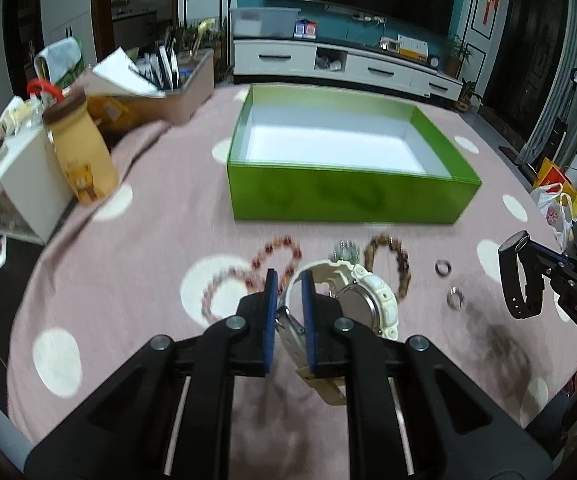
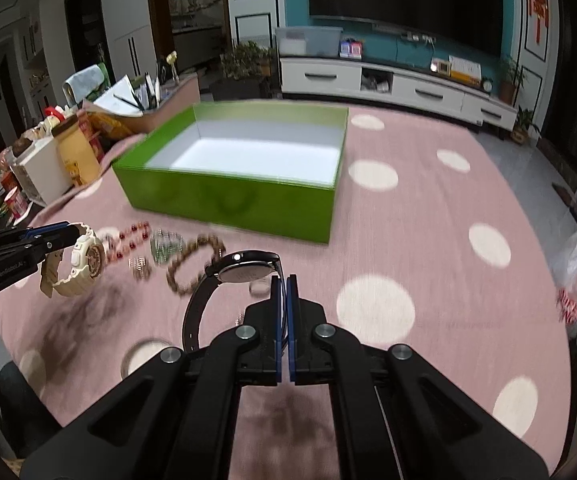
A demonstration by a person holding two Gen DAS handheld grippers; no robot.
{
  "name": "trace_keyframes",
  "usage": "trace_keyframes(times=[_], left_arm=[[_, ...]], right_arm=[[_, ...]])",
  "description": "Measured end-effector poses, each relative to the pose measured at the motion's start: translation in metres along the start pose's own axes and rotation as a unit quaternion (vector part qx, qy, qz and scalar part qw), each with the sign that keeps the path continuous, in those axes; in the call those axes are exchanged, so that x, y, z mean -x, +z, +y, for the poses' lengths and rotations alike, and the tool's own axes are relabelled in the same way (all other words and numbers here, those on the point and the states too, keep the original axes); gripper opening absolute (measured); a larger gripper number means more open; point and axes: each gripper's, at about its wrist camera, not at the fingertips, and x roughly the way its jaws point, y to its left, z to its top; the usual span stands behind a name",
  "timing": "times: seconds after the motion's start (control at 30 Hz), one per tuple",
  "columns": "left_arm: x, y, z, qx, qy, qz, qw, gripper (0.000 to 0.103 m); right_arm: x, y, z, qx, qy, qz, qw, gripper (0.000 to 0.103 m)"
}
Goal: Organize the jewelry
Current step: 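Carry the watch and band into the green box and open both grippers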
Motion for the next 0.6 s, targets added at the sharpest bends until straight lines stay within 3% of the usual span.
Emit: trace_keyframes(times=[0.3,0.6], left_arm=[[-0.009,0.06,-0.002,-0.016,0.02,-0.04,0.9989,0.012],[-0.05,0.104,-0.002,-0.015,0.033,-0.03,0.9989,0.012]], right_arm=[[-0.012,0.052,0.002,0.016,-0.004,-0.044,0.999,0.002],[-0.053,0.091,-0.005,0.004,-0.005,-0.04,0.999,0.002]])
